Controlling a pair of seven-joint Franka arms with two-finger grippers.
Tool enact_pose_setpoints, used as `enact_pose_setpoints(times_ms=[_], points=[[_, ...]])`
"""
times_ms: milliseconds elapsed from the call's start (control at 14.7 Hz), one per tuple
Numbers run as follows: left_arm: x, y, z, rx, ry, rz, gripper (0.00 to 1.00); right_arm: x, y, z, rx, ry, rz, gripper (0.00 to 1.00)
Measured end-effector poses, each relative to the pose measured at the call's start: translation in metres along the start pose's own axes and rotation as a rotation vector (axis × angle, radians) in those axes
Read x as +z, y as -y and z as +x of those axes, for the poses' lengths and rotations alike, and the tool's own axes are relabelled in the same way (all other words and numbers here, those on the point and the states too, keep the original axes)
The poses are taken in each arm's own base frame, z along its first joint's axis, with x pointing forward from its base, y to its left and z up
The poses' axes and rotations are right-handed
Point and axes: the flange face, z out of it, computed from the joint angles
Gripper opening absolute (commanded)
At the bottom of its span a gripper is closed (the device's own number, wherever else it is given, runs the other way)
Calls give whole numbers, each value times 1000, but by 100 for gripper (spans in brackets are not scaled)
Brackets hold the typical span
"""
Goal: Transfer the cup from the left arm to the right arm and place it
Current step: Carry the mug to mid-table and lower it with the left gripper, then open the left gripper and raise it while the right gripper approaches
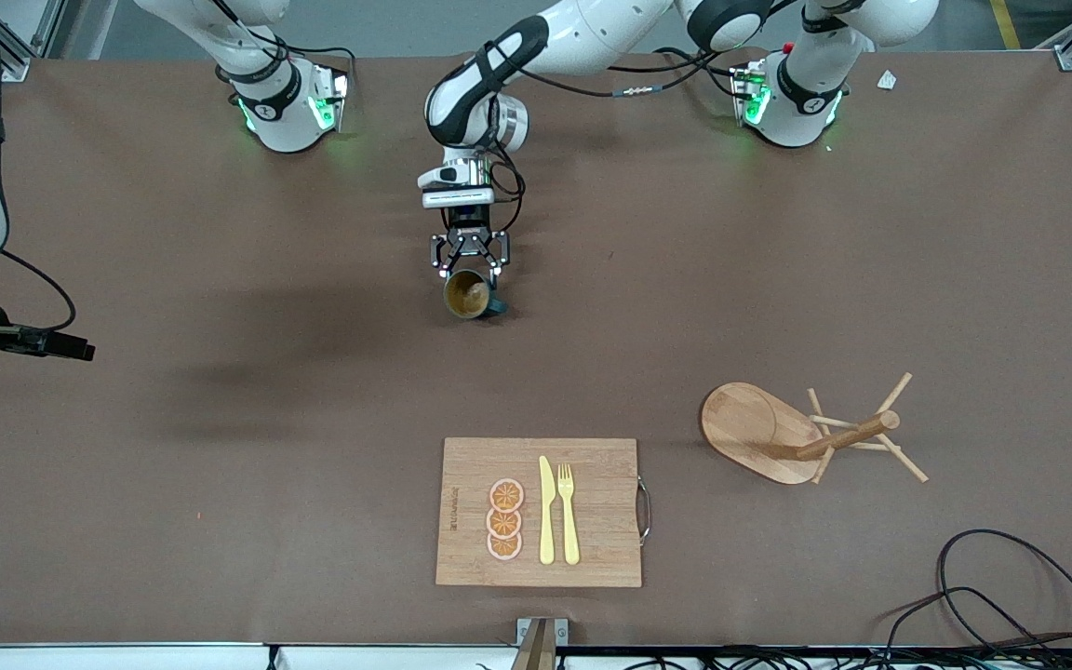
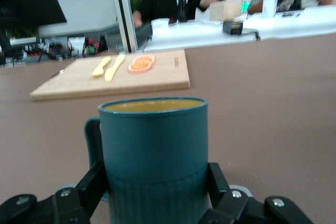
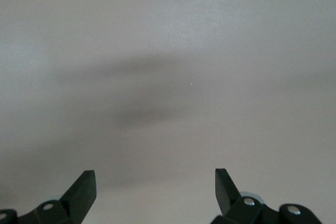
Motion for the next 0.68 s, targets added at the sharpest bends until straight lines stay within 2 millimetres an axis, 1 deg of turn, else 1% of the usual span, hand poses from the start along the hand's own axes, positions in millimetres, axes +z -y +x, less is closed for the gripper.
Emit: enact_pose_setpoints(times_ms=[68, 136, 205, 273, 341, 477, 614, 682], points=[[-1, 0, -2, 1, -3, 1, 62, 1, 2, 1, -1, 0, 0, 100], [-2, 0, -2, 1, -3, 1, 70, 1, 6, 2, 3, -1, 0, 100], [-2, 0, -2, 0, -3, 2, 96, 0, 8, 2, 15, -2, 1, 100], [-2, 0, -2, -3, 2, 6, 100, 0, 9, 3, 48, -2, 1, 100], [-2, 0, -2, -9, 15, 18, 100, 0, 11, 3, 89, -2, 1, 100], [-2, 3, -5, -23, 61, 55, 100, 1, 22, 2, 175, 6, 0, 100], [-10, 1, -5, -21, 143, 107, 100, 2, 35, 1, 258, 17, -3, 100], [-15, -1, 0, -23, 180, 127, 100, 3, 41, 1, 291, 22, -5, 100]])
